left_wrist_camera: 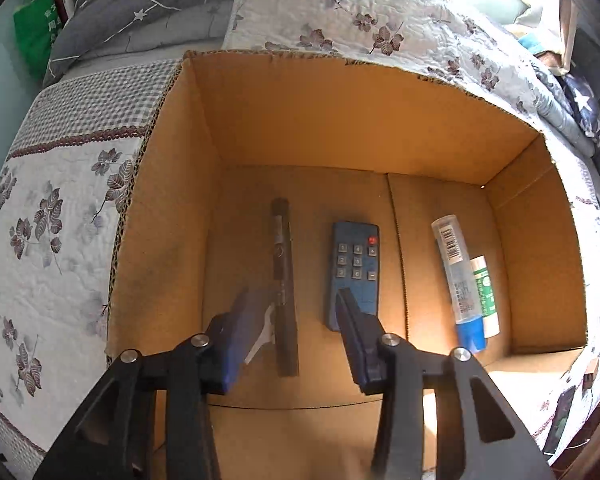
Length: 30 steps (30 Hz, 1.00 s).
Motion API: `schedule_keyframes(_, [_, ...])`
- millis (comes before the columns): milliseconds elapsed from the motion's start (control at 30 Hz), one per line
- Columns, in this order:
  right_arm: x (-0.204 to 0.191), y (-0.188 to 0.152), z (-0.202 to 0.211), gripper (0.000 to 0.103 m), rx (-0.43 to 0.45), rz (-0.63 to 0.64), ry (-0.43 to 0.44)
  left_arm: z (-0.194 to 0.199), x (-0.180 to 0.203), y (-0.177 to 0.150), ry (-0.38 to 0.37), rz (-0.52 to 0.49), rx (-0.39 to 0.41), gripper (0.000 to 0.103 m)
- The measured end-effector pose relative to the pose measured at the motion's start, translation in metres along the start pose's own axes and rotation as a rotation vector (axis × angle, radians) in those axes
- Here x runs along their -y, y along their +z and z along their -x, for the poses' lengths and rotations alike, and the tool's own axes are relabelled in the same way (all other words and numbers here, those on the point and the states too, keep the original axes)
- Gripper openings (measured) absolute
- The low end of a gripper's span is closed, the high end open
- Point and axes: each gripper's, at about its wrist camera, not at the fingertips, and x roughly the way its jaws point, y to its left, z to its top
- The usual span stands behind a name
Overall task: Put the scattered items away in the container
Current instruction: 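Carry the soap bar into the box and open the right gripper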
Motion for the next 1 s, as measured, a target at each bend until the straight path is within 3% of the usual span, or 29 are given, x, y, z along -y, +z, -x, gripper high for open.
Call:
schedule_keyframes(67, [0.0,0.001,-0.001,0.046,-0.003,-0.002,0.001,0.014,-0.003,-0.006,-0.022,0.014,0.054,0.103])
schedule_keyframes(200, [0.0,0.007,0.001,0.046,0.009,-0.013,0.012,0.069,-0.013,-0.036,-0.147,0.082,0.242,0.103])
schedule_keyframes(367, [-0.004,0.032,-0.007,0.046,0.034,-0.014,0.035,0.153,-0.012,-0.113,-0.166,0.043,0.482,0.103])
schedule_keyframes(533, [-0.01,0.076,-0.035,0.046,0.063,-0.039,0.082,0.213,-0.011,-0.2,-0.168,-0.004,0.643,0.103])
schedule_keyframes(733, [-0.02,0.13,-0.112,0.046,-0.008,-0.049,0.139,0.254,-0.004,-0.282,-0.07,-0.075,0.733,0.103])
schedule_keyframes(900, [-0.035,0.159,-0.204,0.046,-0.168,-0.061,0.188,0.26,0.004,-0.317,-0.021,-0.135,0.713,0.103])
schedule_keyframes(1000, [-0.048,0.161,-0.256,0.046,-0.24,-0.036,0.149,0.258,0.004,-0.328,-0.03,-0.119,0.68,0.103])
